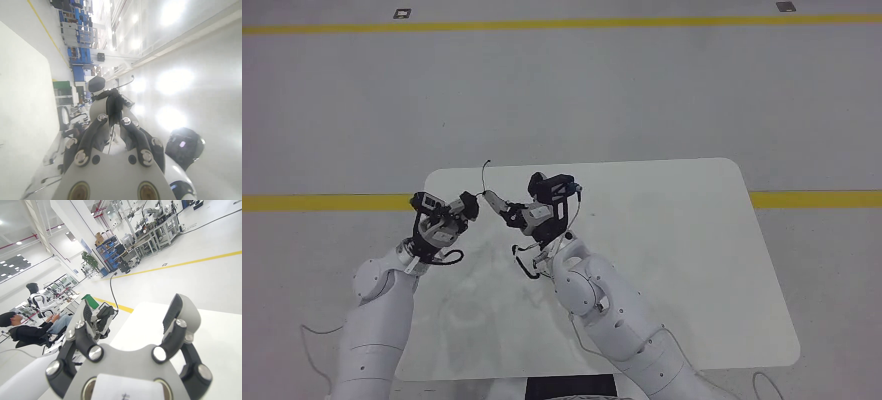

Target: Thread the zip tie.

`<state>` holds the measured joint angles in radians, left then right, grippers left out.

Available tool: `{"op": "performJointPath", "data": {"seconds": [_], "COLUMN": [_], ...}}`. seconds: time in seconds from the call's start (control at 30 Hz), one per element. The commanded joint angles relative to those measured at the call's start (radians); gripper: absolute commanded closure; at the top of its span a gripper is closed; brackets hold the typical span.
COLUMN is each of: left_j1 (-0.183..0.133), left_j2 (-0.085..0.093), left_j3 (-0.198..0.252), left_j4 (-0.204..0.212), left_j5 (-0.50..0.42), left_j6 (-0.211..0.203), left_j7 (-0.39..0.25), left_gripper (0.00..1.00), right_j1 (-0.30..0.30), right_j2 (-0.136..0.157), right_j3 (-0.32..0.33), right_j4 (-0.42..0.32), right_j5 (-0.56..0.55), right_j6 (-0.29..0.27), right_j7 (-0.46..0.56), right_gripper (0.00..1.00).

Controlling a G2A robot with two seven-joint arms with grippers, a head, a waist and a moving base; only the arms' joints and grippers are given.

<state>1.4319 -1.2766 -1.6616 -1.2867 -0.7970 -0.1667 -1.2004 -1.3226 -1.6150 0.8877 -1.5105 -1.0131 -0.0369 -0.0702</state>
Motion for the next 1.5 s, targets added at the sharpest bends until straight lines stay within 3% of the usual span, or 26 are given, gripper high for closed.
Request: {"op": "performJointPath", "data": {"seconds": [0.0, 0.07, 0.1, 0.2, 0.43, 0.47, 0.5, 0.77, 1.03, 1.2, 1.47], "left_j1": [0.003, 0.006, 0.006, 0.006, 0.002, 0.001, 0.0, 0.001, 0.027, 0.045, 0.045], "left_j2": [0.003, 0.007, 0.009, 0.015, 0.022, 0.023, 0.025, 0.025, 0.019, 0.024, 0.027], "left_j3": [-0.002, -0.007, -0.005, -0.009, -0.003, -0.002, -0.004, -0.003, 0.033, 0.071, 0.073], "left_j4": [0.0, 0.0, 0.0, 0.002, 0.006, 0.0, -0.01, -0.01, -0.032, -0.047, -0.053], "left_j5": [-0.042, -0.064, -0.084, -0.115, -0.223, -0.227, -0.215, -0.214, -0.404, -0.493, -0.49], "left_j6": [0.068, 0.106, 0.151, 0.218, 0.35, 0.356, 0.336, 0.337, 0.502, 0.507, 0.507], "left_j7": [-0.008, -0.014, -0.026, -0.037, -0.031, -0.036, -0.041, -0.033, 0.071, 0.105, 0.104], "left_gripper": [1.0, 1.0, 1.0, 1.0, 1.0, 1.0, 1.0, 1.0, 1.0, 1.0, 1.0], "right_j1": [0.0, -0.006, -0.008, -0.01, -0.006, -0.006, -0.005, -0.004, 0.017, 0.038, 0.043], "right_j2": [0.005, 0.009, 0.012, 0.018, 0.021, 0.021, 0.02, 0.02, 0.019, 0.011, 0.012], "right_j3": [0.006, 0.009, 0.011, 0.01, -0.02, -0.023, -0.026, -0.027, -0.066, -0.086, -0.093], "right_j4": [0.0, -0.002, -0.005, -0.007, 0.022, 0.029, 0.034, 0.035, 0.079, 0.118, 0.124], "right_j5": [-0.052, -0.107, -0.136, -0.211, -0.345, -0.355, -0.359, -0.36, -0.502, -0.517, -0.551], "right_j6": [0.013, 0.021, 0.022, 0.027, 0.05, 0.057, 0.061, 0.062, 0.101, 0.114, 0.106], "right_j7": [-0.008, -0.015, -0.023, -0.041, -0.108, -0.117, -0.122, -0.124, -0.174, -0.243, -0.233], "right_gripper": [0.0, 0.0, 0.0, 0.0, 0.0, 0.0, 0.0, 0.0, 0.0, 0.0, 0.0]}}
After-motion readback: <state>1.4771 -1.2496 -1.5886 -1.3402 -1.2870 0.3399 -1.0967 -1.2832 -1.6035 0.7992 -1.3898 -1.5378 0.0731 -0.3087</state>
